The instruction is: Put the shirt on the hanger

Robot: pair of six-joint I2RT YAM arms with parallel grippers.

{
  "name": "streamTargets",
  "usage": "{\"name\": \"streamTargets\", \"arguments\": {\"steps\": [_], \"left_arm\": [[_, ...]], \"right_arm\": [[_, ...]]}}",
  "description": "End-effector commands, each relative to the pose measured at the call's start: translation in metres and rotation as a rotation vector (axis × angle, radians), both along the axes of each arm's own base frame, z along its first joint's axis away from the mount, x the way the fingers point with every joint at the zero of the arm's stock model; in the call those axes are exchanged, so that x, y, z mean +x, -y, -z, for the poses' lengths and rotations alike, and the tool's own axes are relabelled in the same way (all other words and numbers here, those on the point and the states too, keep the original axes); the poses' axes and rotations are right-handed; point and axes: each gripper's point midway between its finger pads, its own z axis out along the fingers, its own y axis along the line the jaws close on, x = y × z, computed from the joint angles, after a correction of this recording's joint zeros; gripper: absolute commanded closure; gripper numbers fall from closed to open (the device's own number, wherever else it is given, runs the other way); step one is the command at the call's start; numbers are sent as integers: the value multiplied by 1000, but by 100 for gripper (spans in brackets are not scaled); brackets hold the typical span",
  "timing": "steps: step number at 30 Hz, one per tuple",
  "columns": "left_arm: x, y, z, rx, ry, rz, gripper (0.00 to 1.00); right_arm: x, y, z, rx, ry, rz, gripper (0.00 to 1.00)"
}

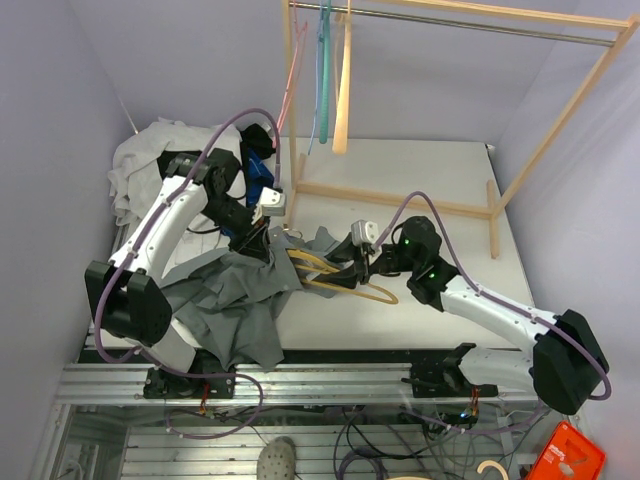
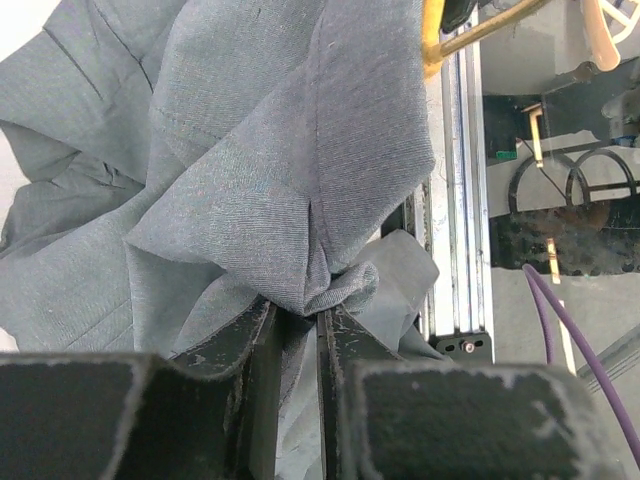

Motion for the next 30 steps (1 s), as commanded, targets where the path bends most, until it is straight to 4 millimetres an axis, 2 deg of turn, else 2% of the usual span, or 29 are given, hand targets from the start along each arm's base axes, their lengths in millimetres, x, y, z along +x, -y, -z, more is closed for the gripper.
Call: {"name": "streamTargets", "arguments": {"steps": [1, 3, 6, 9, 11, 17, 20, 22, 23, 26, 27, 30], "left_arm": [[-17, 25, -46, -177, -2, 20, 93], [-16, 31, -58, -205, -25, 3, 89], [-20, 38, -76, -251, -41, 3, 90], [-29, 42, -83, -288, -45, 24, 89], [-33, 43, -77, -286, -69, 31, 83], [-44, 39, -45, -196, -157, 26, 50], [-48, 38, -40, -159, -161, 29, 44], [-50, 38, -40, -152, -151, 38, 47], [-52, 38, -40, -155, -145, 46, 54], [-52, 40, -44, -169, -127, 57, 84], [-51, 40, -45, -173, -119, 60, 91], [-51, 40, -49, -185, -97, 68, 93]], "right_arm": [[8, -6, -16, 76, 75, 25, 100], [8, -7, -15, 81, 68, 27, 100], [11, -8, -14, 90, 67, 33, 100], [12, -9, -17, 114, 67, 37, 100], [13, -10, -21, 139, 71, 41, 100], [16, -10, -30, 186, 86, 63, 100], [18, -10, -33, 205, 90, 75, 100], [19, -11, -35, 221, 86, 75, 100], [19, -11, -36, 229, 83, 72, 100], [20, -14, -36, 244, 73, 67, 100], [20, -14, -36, 247, 69, 66, 100], [20, -14, -37, 252, 66, 64, 100]]}}
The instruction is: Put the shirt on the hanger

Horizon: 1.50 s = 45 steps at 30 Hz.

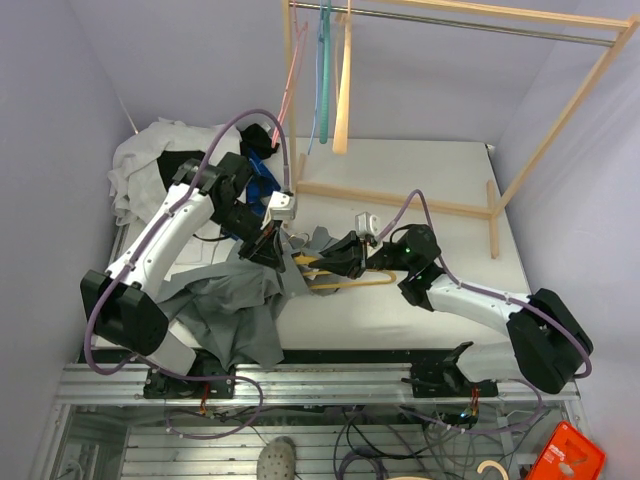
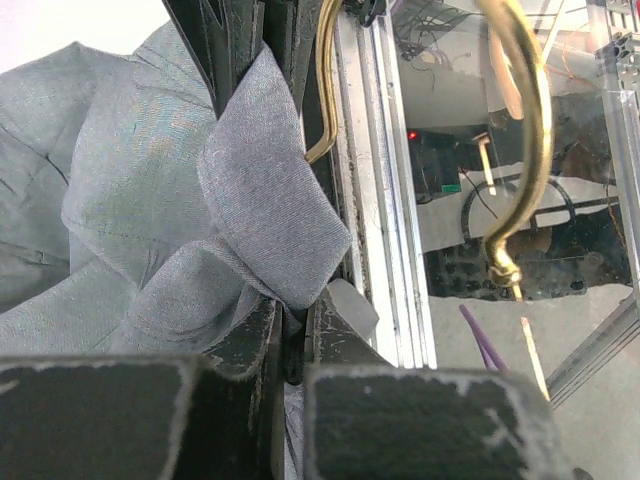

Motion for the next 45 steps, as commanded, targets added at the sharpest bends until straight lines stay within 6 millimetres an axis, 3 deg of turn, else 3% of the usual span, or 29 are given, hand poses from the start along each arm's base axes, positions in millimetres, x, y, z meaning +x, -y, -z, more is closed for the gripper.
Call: {"name": "streamTargets", "arguments": {"steps": [1, 6, 7, 11, 12, 14, 15, 18, 21, 25, 28, 33, 36, 42, 45], "left_arm": [[-13, 10, -23, -100, -5, 29, 93], [-10, 15, -30, -126, -18, 26, 93], [-10, 16, -31, -131, -28, 24, 87], [-9, 24, -37, -158, -83, 19, 58], [-9, 26, -39, -170, -94, 22, 45], [-8, 31, -46, -197, -95, 26, 6], [-6, 34, -50, -211, -101, 19, 0], [20, 39, -53, -174, -18, -88, 1], [49, 27, -45, -45, 104, -245, 1], [56, 1, -38, 90, 246, -269, 1], [59, -16, -46, 122, 291, -280, 1], [45, -34, -60, 93, 322, -215, 1], [30, -41, -55, 104, 310, -174, 1], [9, -66, 7, 225, 255, -102, 1], [-2, -66, 20, 206, 234, -57, 1]], "right_arm": [[4, -1, -23, 85, 90, 31, 100], [4, 0, -25, 90, 92, 40, 100], [4, 0, -24, 90, 90, 39, 100], [3, -4, -25, 89, 87, 27, 100], [3, -5, -24, 87, 86, 24, 100], [2, -6, -25, 92, 89, 19, 100], [3, -6, -24, 93, 88, 24, 100], [4, -6, -24, 93, 95, 37, 100], [6, -4, -22, 83, 97, 53, 100], [7, 1, -22, 72, 122, 85, 100], [7, 3, -21, 58, 129, 93, 100], [7, 7, -23, 52, 135, 111, 100], [8, 9, -24, 52, 132, 120, 100], [9, 10, -27, 60, 129, 125, 100], [9, 10, -30, 62, 133, 122, 100]]}}
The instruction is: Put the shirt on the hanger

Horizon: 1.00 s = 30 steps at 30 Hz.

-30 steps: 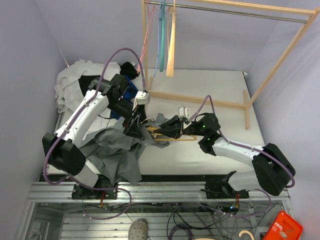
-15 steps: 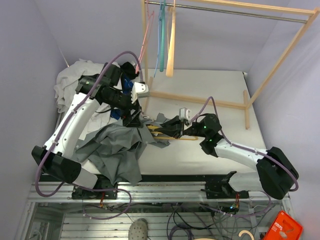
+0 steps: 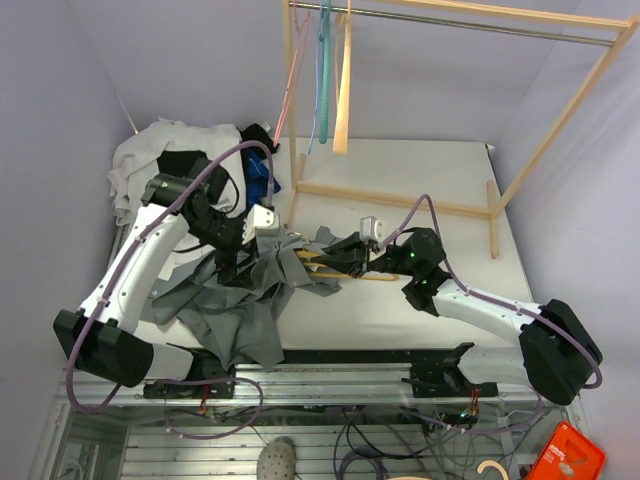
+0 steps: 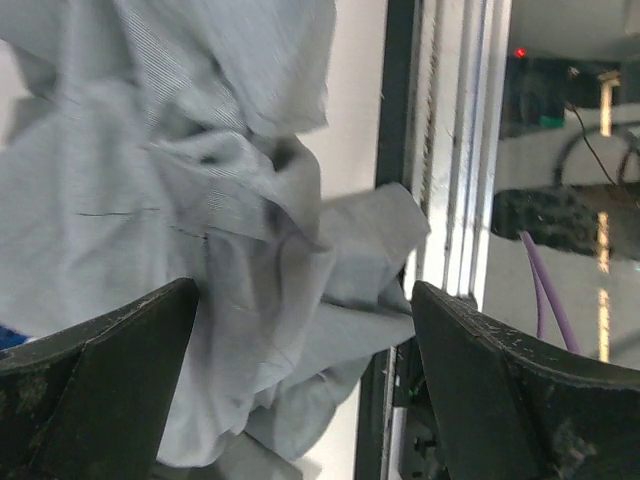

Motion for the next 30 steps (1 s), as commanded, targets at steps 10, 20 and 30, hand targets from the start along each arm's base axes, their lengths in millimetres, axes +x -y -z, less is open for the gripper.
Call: {"name": "streamTargets", "arguments": {"steps": [10, 20, 30], "left_arm": [[16, -7, 37, 52, 45, 80, 1], [46, -7, 32, 108, 62, 76, 1], [26, -4, 44, 97, -117, 61, 3]], "right_arm": [[-8, 2, -21, 52, 41, -38, 100], [-23, 0, -2, -38, 52, -138, 100], [-19, 5, 1, -63, 63, -103, 100]]}}
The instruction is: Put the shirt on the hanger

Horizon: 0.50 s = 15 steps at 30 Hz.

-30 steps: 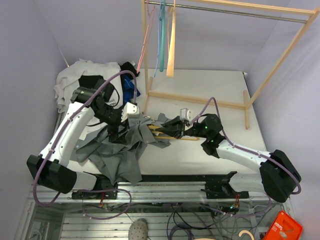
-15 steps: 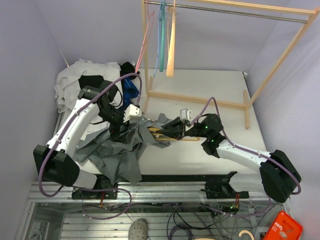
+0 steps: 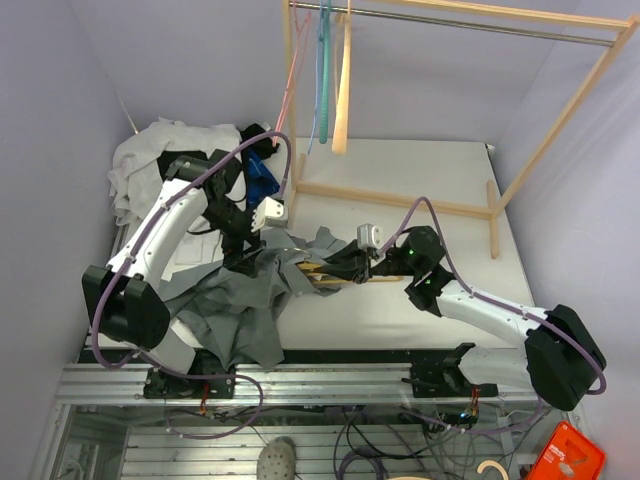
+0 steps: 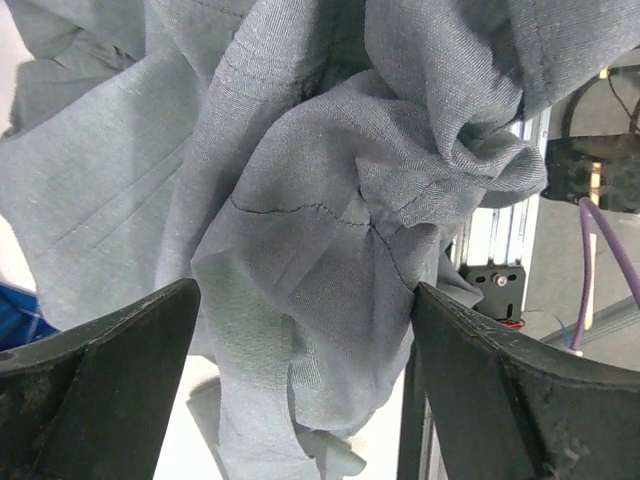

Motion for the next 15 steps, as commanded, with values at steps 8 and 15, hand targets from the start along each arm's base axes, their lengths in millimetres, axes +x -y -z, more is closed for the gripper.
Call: {"name": "streamTargets", "arguments": {"steps": [8, 15], "left_arm": [[-34, 14, 15, -3, -244, -72, 23], [-57, 29, 17, -50, -289, 3, 14]], "right_arm": [[5, 0, -17, 34, 43, 8, 100], [10, -1, -23, 56, 51, 31, 100]]}}
